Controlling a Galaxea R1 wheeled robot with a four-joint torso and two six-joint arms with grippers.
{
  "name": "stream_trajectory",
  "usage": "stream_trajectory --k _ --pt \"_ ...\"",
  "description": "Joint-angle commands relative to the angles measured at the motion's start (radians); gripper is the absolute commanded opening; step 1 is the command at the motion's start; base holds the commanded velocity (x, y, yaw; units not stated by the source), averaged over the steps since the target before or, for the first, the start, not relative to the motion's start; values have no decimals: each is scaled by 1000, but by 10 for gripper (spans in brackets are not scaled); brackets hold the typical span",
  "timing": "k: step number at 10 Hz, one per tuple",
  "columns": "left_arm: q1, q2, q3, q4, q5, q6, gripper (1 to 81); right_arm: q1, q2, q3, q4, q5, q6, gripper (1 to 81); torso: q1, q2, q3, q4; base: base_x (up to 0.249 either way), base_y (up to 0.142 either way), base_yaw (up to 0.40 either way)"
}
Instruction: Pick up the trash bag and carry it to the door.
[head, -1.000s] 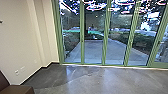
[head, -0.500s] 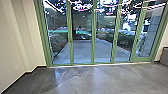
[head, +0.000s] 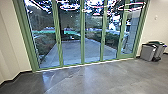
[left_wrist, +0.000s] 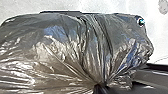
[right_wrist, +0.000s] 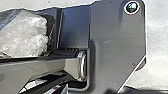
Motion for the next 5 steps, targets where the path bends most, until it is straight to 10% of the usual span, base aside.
stream_trajectory --k 1,5 --pt "-59 -4 -4 2 77 6 10 46 8 4 -10 -55 -2 811 0 0 0 0 0 0 -338" --pt "-59 -4 -2 2 77 6 10 46 10 4 -11 -55 -2 811 0 0 0 0 0 0 -338"
